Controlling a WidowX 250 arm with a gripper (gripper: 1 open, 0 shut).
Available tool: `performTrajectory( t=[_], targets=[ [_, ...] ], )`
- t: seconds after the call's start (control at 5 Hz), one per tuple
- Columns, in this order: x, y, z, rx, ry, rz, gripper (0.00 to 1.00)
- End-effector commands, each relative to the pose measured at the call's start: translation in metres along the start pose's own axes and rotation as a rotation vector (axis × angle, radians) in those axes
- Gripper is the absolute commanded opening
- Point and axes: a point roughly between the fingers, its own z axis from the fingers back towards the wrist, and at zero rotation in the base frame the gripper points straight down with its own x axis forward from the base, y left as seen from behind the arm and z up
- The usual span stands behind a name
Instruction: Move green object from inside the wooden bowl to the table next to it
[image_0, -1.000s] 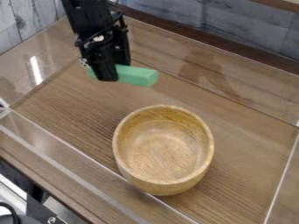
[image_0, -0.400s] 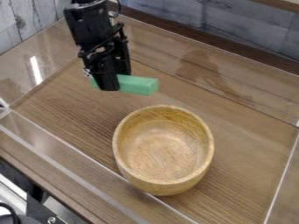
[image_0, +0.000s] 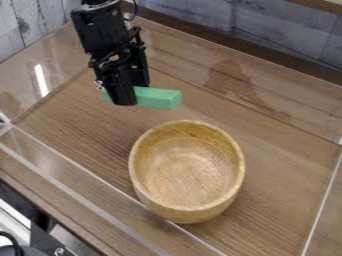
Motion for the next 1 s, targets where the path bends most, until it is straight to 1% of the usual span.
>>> performTrajectory(
  t=[0.0, 0.2, 0.4, 0.6, 0.8],
  targets=[
    [-0.013, 0.002, 0.021, -0.04, -0.011, -0.033, 0.0],
    [-0.023, 0.006, 0.029, -0.029, -0.011, -0.062, 0.0],
    [-0.029, 0.001, 0.038, -0.033, -0.009, -0.042, 0.0],
    [-0.032, -0.003, 0.041, -0.024, -0.003, -0.017, 0.0],
    [-0.021, 0.0, 0.035, -0.007, 0.001, -0.008, 0.0]
  ],
)
